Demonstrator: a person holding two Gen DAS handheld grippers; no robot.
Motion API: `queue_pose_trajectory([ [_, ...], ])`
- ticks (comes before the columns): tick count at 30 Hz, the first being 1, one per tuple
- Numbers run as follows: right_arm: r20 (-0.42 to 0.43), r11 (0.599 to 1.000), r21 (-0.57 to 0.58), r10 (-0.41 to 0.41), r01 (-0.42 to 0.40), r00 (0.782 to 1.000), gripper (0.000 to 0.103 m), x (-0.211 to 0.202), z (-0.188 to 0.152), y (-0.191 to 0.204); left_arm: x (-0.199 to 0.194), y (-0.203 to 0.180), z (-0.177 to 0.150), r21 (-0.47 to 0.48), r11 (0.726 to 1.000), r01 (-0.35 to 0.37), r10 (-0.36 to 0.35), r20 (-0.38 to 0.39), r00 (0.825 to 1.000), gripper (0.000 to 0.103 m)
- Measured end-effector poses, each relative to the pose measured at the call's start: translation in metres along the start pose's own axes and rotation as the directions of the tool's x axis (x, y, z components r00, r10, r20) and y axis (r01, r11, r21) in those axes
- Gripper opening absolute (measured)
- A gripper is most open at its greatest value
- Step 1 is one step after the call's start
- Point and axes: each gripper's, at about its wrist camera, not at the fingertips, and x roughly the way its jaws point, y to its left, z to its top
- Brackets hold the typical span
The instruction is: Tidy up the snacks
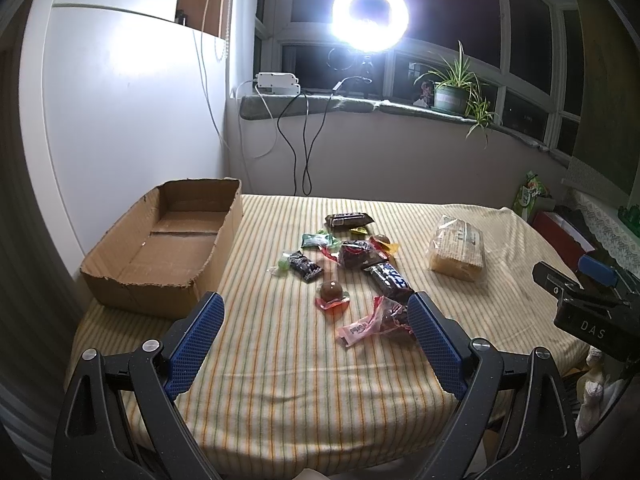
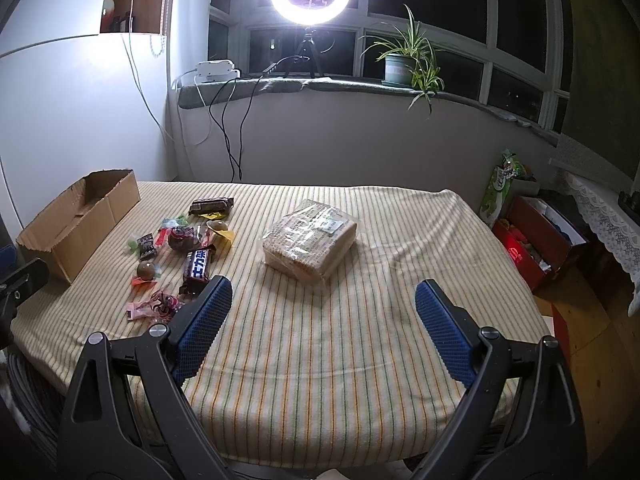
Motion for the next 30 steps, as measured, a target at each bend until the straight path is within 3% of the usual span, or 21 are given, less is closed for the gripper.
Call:
queue_pose_trajectory([
  [20, -0.007, 0.999, -0.045, 0.024, -0.025, 1.000, 0.095, 0.008, 0.005, 0.009, 0.014, 0.004, -0.002, 0.014, 1.000, -0.014, 0.014, -0.035, 0.999, 0.092],
  [27, -0.023, 0.979, -0.124, 0.160, -0.162, 0.987, 0.095, 0.017, 0.001, 0.022, 0.029, 0.012, -0.005, -0.001, 1.000, 0.009, -0.009, -0.083, 0.997, 0.082],
  [30, -0.050, 0.949, -0.184, 0.252, -0.257, 0.967, 0.092, 0.022, -0.002, 0.036, 0.037, 0.013, -0.008, -0.002, 0.999, 0.034, -0.034, -0.111, 0.993, 0.075],
])
